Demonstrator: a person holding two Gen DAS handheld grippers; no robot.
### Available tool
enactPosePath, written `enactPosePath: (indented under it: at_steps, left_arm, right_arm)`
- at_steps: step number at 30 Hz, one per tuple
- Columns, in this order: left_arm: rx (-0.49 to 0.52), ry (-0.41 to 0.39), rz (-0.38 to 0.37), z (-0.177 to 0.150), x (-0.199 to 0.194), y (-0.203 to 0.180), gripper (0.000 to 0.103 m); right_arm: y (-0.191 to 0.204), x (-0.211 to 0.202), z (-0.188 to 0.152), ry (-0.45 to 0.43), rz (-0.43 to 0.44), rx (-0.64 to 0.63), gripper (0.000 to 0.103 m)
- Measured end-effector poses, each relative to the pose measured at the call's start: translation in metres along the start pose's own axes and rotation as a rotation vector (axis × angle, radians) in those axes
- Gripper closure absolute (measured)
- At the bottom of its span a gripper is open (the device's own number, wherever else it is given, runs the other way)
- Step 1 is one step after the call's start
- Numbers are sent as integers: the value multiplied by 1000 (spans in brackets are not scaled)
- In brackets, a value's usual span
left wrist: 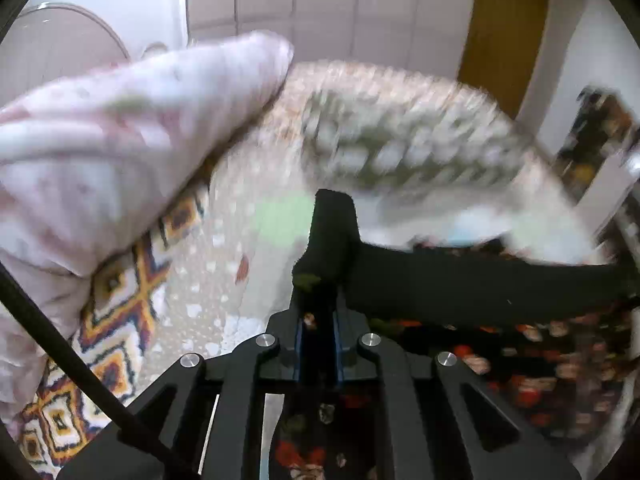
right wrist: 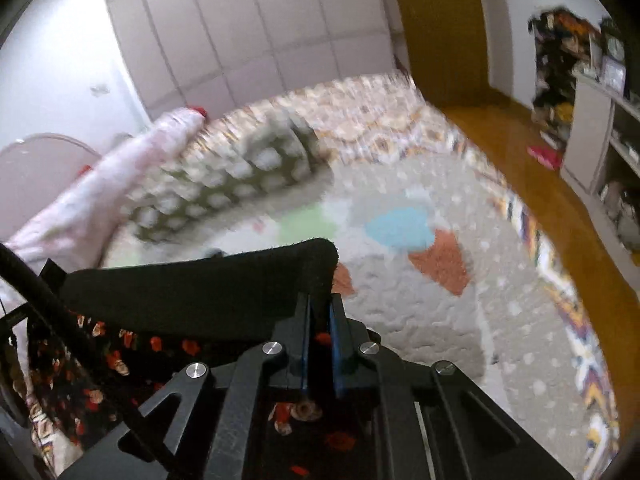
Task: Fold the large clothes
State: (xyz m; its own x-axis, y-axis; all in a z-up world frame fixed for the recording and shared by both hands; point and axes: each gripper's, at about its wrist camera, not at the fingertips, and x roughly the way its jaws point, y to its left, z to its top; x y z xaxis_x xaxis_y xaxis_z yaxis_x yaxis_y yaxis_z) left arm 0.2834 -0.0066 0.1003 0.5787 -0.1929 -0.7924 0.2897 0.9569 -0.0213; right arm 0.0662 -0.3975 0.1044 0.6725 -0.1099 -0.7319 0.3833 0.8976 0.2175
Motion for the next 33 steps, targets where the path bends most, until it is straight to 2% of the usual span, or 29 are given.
enactPosePath:
  at_steps: [3, 5, 8, 9, 13, 15, 17, 19, 22, 23, 25, 26, 28, 29, 31, 32, 33]
  left_arm:
    - [48, 70, 84, -17, 52, -10, 86]
    - [51, 84, 110, -25, 70, -8, 71]
    - [-8, 82, 58, -26, 71, 6, 67]
    - [-34, 86, 44, -24, 68, 12, 67]
    - [-83, 27, 32, -17, 28, 30, 67]
    - [-78, -26, 30, -17, -3, 33, 67]
    - [-68, -75, 16, -24, -36, 33, 57]
    - [-80, -100, -7, -35, -57, 33, 48]
    - [-105, -90, -80, -59, -79, 31, 47]
    - [-109, -78, -100, -68, -84, 29, 47]
    - [-117, -62, -133, -91, -92, 26, 47]
    - [-125, -55, -151, -102, -94, 25, 46]
    - [-145, -31, -176, -124, -92, 26, 45]
    - [-152, -18, -184, -133, -92, 27, 45]
    - [-160, 16, -206, -155, -90, 28, 45]
    - [-162, 27, -211, -166, -91, 30, 45]
    - [-163, 30, -213, -176, -94, 32, 45]
  right_arm:
    - [-7, 50, -10, 79, -51, 7, 94]
    - [-14, 76, -20, 123, -75, 22, 92]
    - [-25, 88, -26, 131, -97, 60, 83]
    - [-28, 87, -26, 130, -97, 77, 76]
    - [-32, 73, -22, 117, -93, 108, 73]
    - [-30, 47, -15, 52, -99, 135, 73]
    - [-20, 14, -8, -37, -115, 126, 68]
    - [0, -13, -5, -88, -97, 84, 68]
    - [42, -44, -7, -112, 54, 38, 68]
    - [63, -49, -10, -87, 169, 30, 68]
    - [89, -47, -15, -25, 350, 37, 68]
    - [108, -38, -19, 26, 480, 59, 68]
    - [132, -18, -27, 102, 605, 78, 68]
    - [148, 5, -33, 170, 659, 86, 68]
    - [160, 45, -45, 277, 693, 140, 71]
    - [162, 69, -52, 318, 657, 172, 74]
    - [159, 94, -59, 335, 555, 192, 87]
